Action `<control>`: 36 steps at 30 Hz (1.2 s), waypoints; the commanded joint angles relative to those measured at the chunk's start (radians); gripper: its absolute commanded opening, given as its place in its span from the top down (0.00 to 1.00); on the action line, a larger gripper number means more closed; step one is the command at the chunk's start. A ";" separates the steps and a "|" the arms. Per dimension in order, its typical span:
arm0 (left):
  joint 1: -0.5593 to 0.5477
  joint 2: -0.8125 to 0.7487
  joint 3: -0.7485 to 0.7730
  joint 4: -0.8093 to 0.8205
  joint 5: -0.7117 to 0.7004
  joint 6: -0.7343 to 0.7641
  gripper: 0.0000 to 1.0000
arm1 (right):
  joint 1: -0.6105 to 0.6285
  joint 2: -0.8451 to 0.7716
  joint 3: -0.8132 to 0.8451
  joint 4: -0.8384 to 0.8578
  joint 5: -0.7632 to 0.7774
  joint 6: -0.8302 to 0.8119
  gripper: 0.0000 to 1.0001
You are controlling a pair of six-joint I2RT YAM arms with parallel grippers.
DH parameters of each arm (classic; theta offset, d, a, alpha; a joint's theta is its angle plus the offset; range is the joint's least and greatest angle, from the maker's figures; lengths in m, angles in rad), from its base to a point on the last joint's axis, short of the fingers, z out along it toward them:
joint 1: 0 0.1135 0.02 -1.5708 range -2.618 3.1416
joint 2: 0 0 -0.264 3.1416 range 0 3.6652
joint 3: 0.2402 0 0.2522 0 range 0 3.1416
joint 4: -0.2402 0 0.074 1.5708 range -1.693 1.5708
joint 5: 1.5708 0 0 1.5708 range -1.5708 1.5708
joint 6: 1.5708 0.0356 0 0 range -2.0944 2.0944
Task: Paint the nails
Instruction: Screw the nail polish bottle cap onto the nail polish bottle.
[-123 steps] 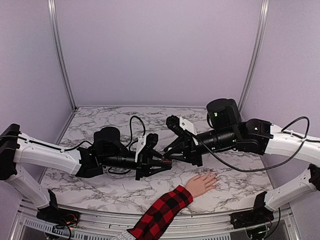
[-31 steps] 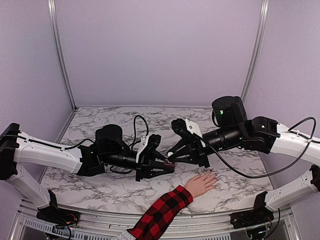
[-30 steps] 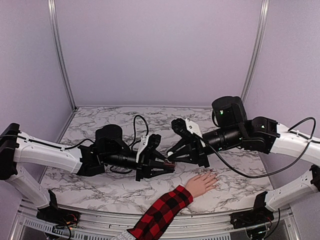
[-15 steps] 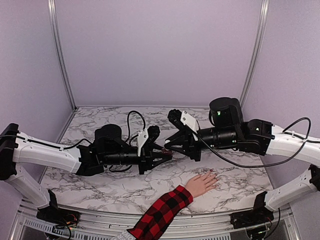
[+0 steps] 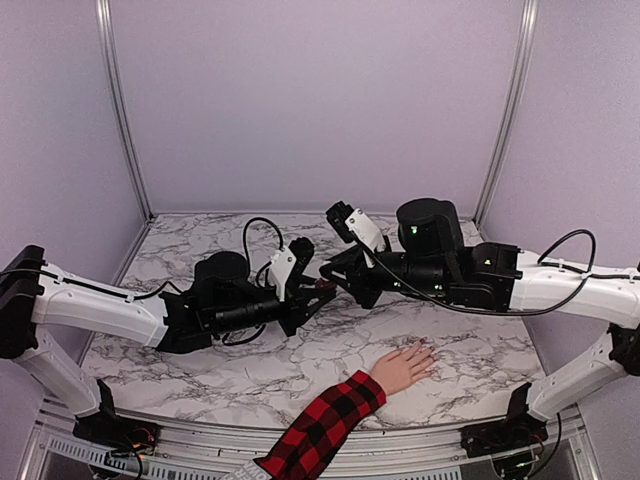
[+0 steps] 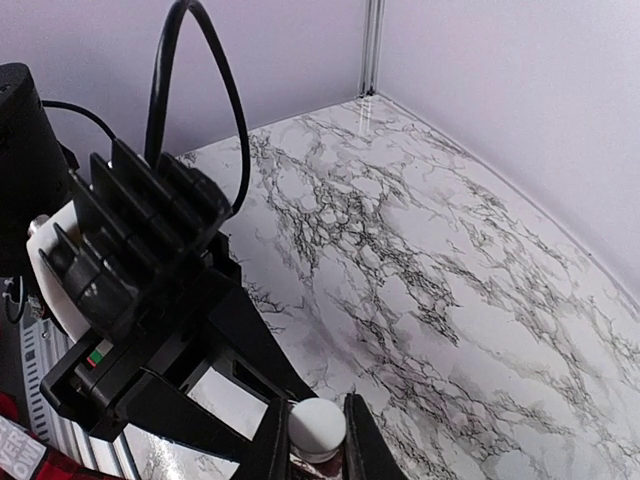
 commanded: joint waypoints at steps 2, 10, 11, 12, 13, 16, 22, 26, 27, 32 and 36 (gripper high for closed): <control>0.012 -0.012 0.024 0.123 0.019 -0.005 1.00 | -0.009 -0.032 0.016 -0.057 0.067 0.000 0.74; 0.026 -0.042 -0.009 0.104 0.220 0.026 1.00 | -0.012 -0.134 -0.018 -0.023 -0.076 -0.094 0.45; 0.026 -0.044 -0.010 0.095 0.259 0.035 1.00 | -0.012 -0.146 -0.023 -0.022 -0.128 -0.109 0.45; 0.026 -0.046 -0.007 0.084 0.301 0.037 1.00 | -0.012 -0.155 -0.025 -0.022 -0.173 -0.130 0.45; 0.027 -0.047 -0.004 0.073 0.350 0.052 1.00 | -0.013 -0.161 -0.025 -0.028 -0.220 -0.146 0.45; 0.026 -0.040 0.018 0.028 0.517 0.085 1.00 | -0.013 -0.163 -0.005 -0.070 -0.377 -0.197 0.48; 0.021 -0.022 0.043 0.010 0.713 0.071 1.00 | -0.004 -0.177 0.020 -0.126 -0.541 -0.264 0.55; 0.020 -0.012 0.053 0.009 0.762 0.059 1.00 | 0.001 -0.176 0.029 -0.141 -0.592 -0.276 0.60; 0.020 -0.008 0.057 0.008 0.771 0.056 1.00 | 0.002 -0.172 0.033 -0.145 -0.598 -0.278 0.62; 0.019 -0.006 0.063 0.008 0.779 0.057 1.00 | 0.005 -0.137 0.058 -0.179 -0.649 -0.280 0.64; 0.018 -0.004 0.066 0.008 0.784 0.057 1.00 | 0.006 -0.123 0.059 -0.188 -0.669 -0.285 0.69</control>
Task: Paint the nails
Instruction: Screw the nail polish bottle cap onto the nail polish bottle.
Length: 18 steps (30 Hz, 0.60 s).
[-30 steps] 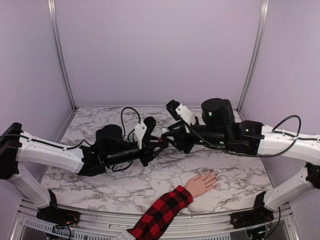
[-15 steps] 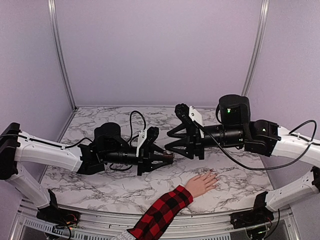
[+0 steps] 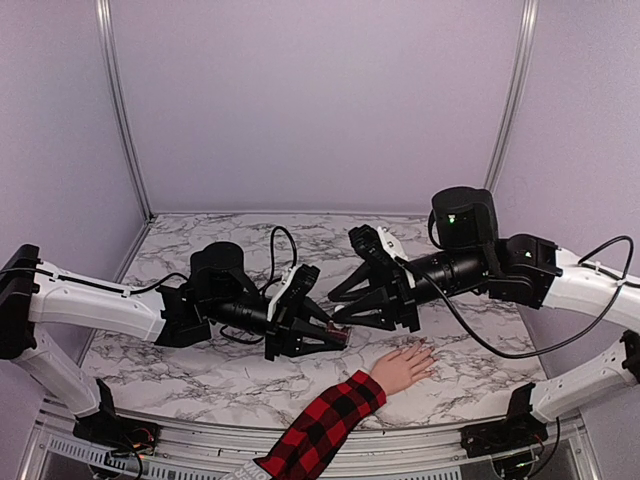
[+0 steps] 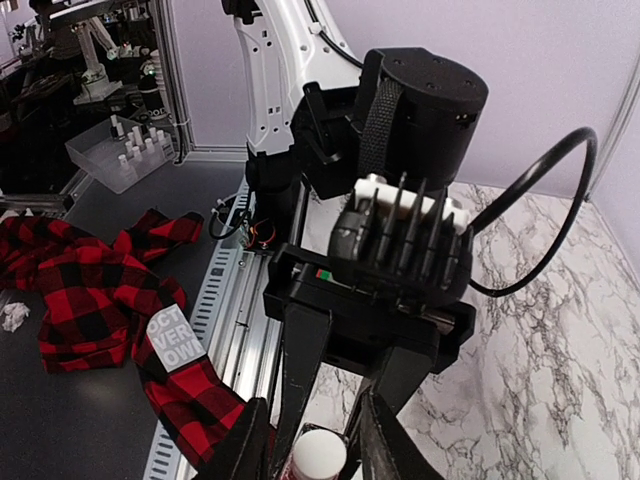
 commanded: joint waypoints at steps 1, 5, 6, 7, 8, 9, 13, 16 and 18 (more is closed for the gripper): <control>-0.003 0.007 0.038 0.005 0.039 0.004 1.00 | 0.007 0.017 0.039 -0.037 -0.054 -0.018 0.71; -0.003 0.006 0.038 0.005 0.044 0.004 1.00 | 0.007 0.017 0.034 -0.040 -0.060 -0.024 0.74; -0.002 0.006 0.038 0.005 0.044 0.004 1.00 | 0.006 0.017 0.032 -0.039 -0.060 -0.025 0.75; -0.003 0.007 0.040 0.005 0.042 0.004 1.00 | 0.007 0.015 0.030 -0.038 -0.060 -0.026 0.77; -0.003 0.007 0.040 0.005 0.042 0.004 1.00 | 0.007 0.014 0.029 -0.037 -0.059 -0.025 0.80; -0.003 0.006 0.041 0.005 0.040 0.004 1.00 | 0.007 0.014 0.027 -0.037 -0.059 -0.025 0.84; -0.002 0.000 0.037 0.005 0.016 0.010 1.00 | 0.007 0.020 0.026 -0.038 -0.041 -0.019 0.97; -0.001 -0.016 0.030 0.005 -0.033 0.019 1.00 | 0.007 0.028 0.030 -0.047 -0.033 -0.016 1.00; -0.001 -0.025 0.027 0.005 -0.073 0.024 1.00 | 0.007 0.028 0.026 -0.044 -0.020 -0.011 1.00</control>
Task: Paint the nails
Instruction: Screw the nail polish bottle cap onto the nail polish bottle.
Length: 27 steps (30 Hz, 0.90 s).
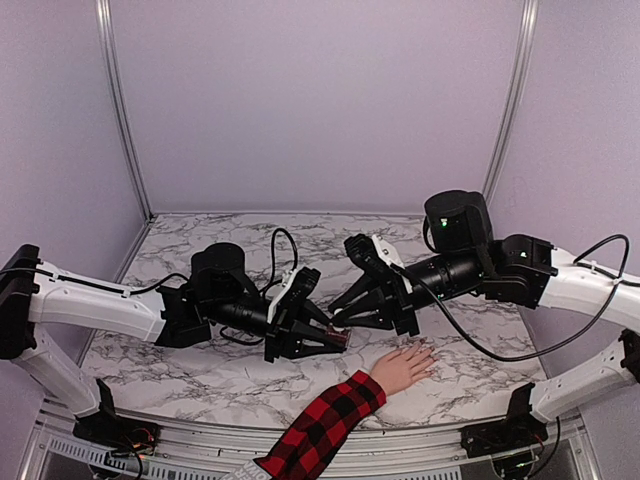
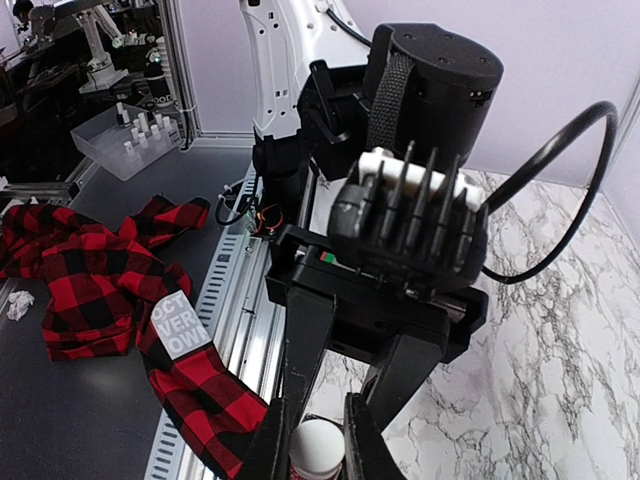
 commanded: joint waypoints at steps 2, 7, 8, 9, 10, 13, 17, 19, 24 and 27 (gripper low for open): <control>0.001 -0.035 0.021 0.015 -0.128 0.022 1.00 | 0.007 0.010 0.020 -0.001 0.038 0.014 1.00; 0.002 -0.062 0.005 0.020 -0.277 0.027 1.00 | 0.007 0.022 0.018 0.004 0.166 0.058 1.00; 0.002 -0.066 0.002 0.022 -0.301 0.028 1.00 | 0.007 0.025 0.016 0.004 0.181 0.061 1.00; 0.002 -0.069 0.000 0.026 -0.329 0.027 1.00 | 0.007 0.026 0.015 0.007 0.200 0.069 1.00; 0.002 -0.072 -0.002 0.027 -0.357 0.025 1.00 | 0.007 0.028 0.013 0.013 0.222 0.077 1.00; 0.002 -0.077 -0.005 0.028 -0.447 0.031 1.00 | 0.007 0.036 0.011 0.031 0.294 0.101 1.00; 0.002 -0.080 -0.003 0.029 -0.567 0.033 1.00 | 0.007 0.070 0.018 0.059 0.428 0.147 1.00; 0.002 -0.079 -0.002 0.030 -0.638 0.025 1.00 | 0.007 0.089 0.024 0.071 0.488 0.170 1.00; 0.002 -0.074 0.000 0.047 -0.813 -0.001 1.00 | 0.006 0.137 0.036 0.093 0.618 0.232 1.00; 0.002 -0.063 0.002 0.060 -0.867 -0.010 1.00 | 0.006 0.149 0.038 0.108 0.690 0.259 1.00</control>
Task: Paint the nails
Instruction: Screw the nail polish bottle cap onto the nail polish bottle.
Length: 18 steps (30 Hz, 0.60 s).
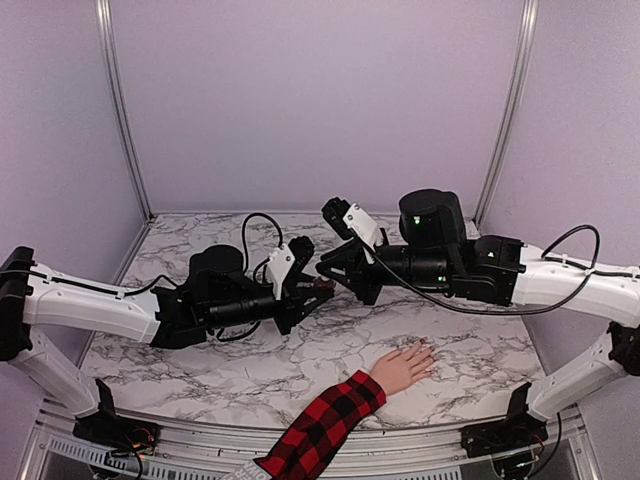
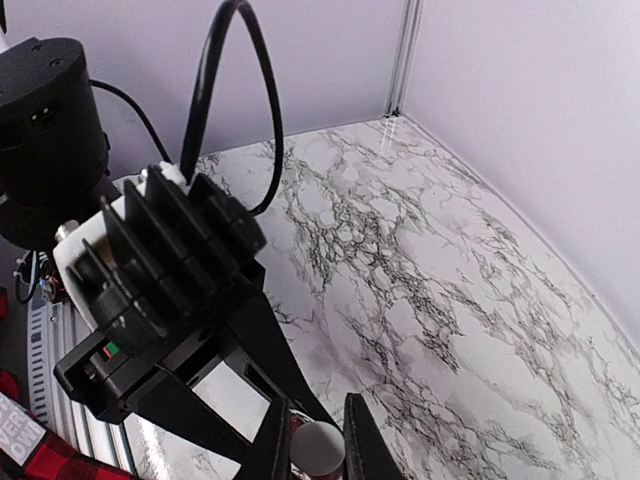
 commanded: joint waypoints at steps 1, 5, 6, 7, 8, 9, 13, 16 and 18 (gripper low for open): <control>0.006 -0.027 0.021 0.124 -0.173 -0.023 1.00 | 0.008 0.028 0.017 -0.046 0.143 0.071 1.00; 0.006 -0.016 0.022 0.126 -0.156 -0.023 1.00 | 0.008 0.007 0.017 -0.036 0.150 0.070 0.92; 0.006 -0.016 0.020 0.125 -0.147 -0.023 1.00 | 0.008 -0.003 0.012 -0.030 0.146 0.070 0.88; 0.007 -0.016 0.017 0.124 -0.133 -0.023 1.00 | 0.007 -0.016 0.007 -0.022 0.138 0.069 0.83; 0.007 -0.016 0.015 0.124 -0.119 -0.023 1.00 | 0.007 -0.029 0.001 -0.013 0.130 0.066 0.77; 0.008 -0.017 0.014 0.124 -0.098 -0.022 1.00 | 0.006 -0.042 -0.006 -0.006 0.124 0.060 0.69; 0.009 -0.020 0.007 0.124 -0.002 -0.012 1.00 | 0.006 -0.087 -0.036 0.022 0.051 0.035 0.46; 0.011 -0.027 0.000 0.123 0.090 -0.004 1.00 | 0.005 -0.120 -0.064 0.039 -0.008 0.019 0.43; 0.012 -0.033 -0.003 0.121 0.166 0.006 1.00 | 0.005 -0.143 -0.078 0.040 -0.044 0.001 0.43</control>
